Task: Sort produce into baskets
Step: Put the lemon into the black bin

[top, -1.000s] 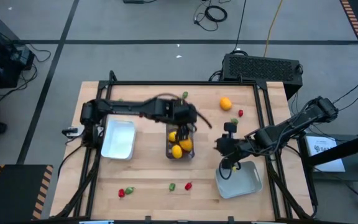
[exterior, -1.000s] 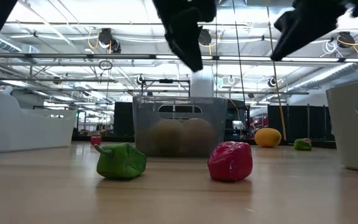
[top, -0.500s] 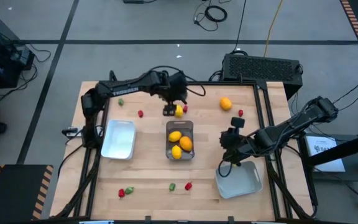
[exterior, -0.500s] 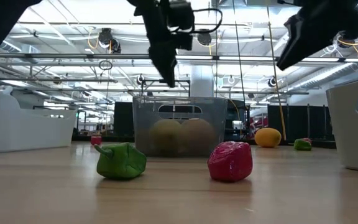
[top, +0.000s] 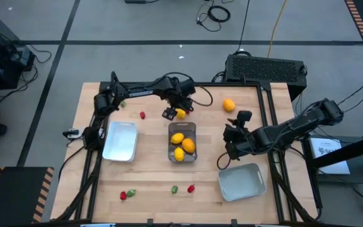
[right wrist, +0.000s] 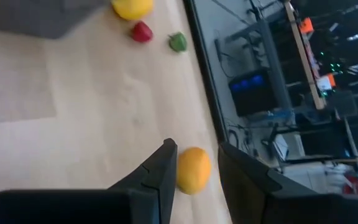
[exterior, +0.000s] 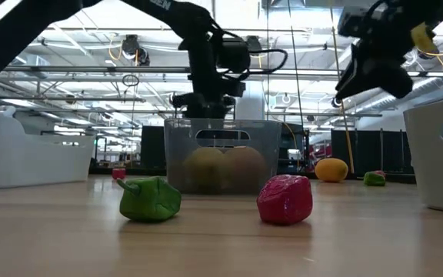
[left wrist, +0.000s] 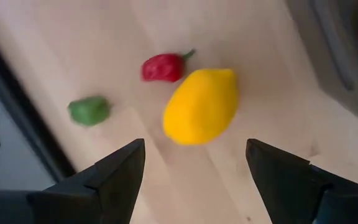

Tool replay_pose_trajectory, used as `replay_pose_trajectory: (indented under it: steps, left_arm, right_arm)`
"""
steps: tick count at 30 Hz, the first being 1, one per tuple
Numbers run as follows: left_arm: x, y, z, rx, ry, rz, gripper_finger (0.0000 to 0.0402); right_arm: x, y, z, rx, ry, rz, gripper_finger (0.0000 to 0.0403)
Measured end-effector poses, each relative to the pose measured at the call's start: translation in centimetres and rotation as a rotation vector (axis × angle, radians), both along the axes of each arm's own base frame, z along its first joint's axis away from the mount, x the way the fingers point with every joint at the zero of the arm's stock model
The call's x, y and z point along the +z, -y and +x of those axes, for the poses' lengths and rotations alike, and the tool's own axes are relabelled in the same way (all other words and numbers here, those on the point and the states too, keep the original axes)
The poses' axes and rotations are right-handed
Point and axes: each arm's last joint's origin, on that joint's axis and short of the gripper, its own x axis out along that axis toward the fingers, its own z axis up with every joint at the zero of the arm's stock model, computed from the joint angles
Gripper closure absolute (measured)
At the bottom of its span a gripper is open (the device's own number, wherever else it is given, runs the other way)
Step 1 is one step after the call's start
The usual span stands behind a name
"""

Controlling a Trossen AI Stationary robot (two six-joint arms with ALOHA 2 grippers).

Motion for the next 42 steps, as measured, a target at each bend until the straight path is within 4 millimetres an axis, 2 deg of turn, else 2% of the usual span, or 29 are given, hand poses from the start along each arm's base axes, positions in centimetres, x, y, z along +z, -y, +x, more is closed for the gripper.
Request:
replay_pose_trajectory:
  steps: [5,13,16,25,33,42]
  left_arm:
    - [-1.3,1.0,0.8,-0.072,-0.038,-0.002,0.0117]
    - [-1.7,1.6,1.3,-0.155,-0.019,0.023,0.0117]
    - [-1.8,1.5,1.4,-0.157,-0.011,0.001,0.0117]
    - [-4.7,0.6,2.1,-0.103,-0.045,0.02,0.0117]
    - [-5.2,-0.4,1.7,-0.074,-0.051,-0.023,0.0117]
    - [-5.7,-0.4,1.9,-0.082,-0.037,-0.072,0.0117]
  right_arm:
    - [0.0,1.4,0.4,-0.046,-0.015,-0.012,0.0294]
    - [0.2,2.7,1.1,-0.088,0.01,-0.002,0.0294]
    - [0.1,2.9,1.2,-0.079,0.002,0.041,0.0294]
    - [0.1,3.0,1.3,-0.076,0.005,0.068,0.0294]
    - [0.0,2.9,1.3,-0.065,0.006,0.095,0.0294]
    - [0.1,2.9,1.4,-0.065,0.01,0.095,0.0294]
